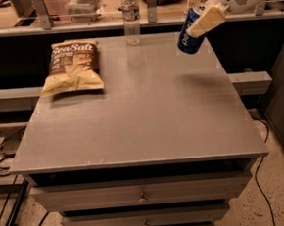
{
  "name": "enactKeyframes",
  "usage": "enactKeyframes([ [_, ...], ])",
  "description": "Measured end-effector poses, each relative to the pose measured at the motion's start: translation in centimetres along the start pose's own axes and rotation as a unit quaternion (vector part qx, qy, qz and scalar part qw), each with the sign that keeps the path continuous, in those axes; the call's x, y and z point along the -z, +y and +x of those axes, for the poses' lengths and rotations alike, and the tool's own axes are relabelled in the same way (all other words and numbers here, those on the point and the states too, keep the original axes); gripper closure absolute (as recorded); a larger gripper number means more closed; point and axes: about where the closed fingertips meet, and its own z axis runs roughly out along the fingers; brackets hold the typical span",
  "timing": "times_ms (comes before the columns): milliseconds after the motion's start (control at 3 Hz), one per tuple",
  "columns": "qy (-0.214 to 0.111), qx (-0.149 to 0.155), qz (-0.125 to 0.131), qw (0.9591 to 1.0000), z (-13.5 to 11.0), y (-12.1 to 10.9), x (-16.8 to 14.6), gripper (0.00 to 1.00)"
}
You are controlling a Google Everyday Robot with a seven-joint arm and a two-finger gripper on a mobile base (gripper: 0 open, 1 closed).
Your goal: Move pepsi can near water bottle
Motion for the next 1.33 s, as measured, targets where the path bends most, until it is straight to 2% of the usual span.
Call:
enactKeyframes([
  [333,-0.003,0.001,0.003,1.0,-0.3,-0.1,0.3,1.0],
  [667,0.01,-0.027,-0.008,0.9996,0.7,0.3,-0.5,1.0],
  [1000,-0.011,-0.059,-0.015,0.9981,-0.2,0.5,-2.9,1.0],
  [1333,-0.034,-0.073,-0.001,0.9967,-2.0,-0.8,-5.5,1.0],
])
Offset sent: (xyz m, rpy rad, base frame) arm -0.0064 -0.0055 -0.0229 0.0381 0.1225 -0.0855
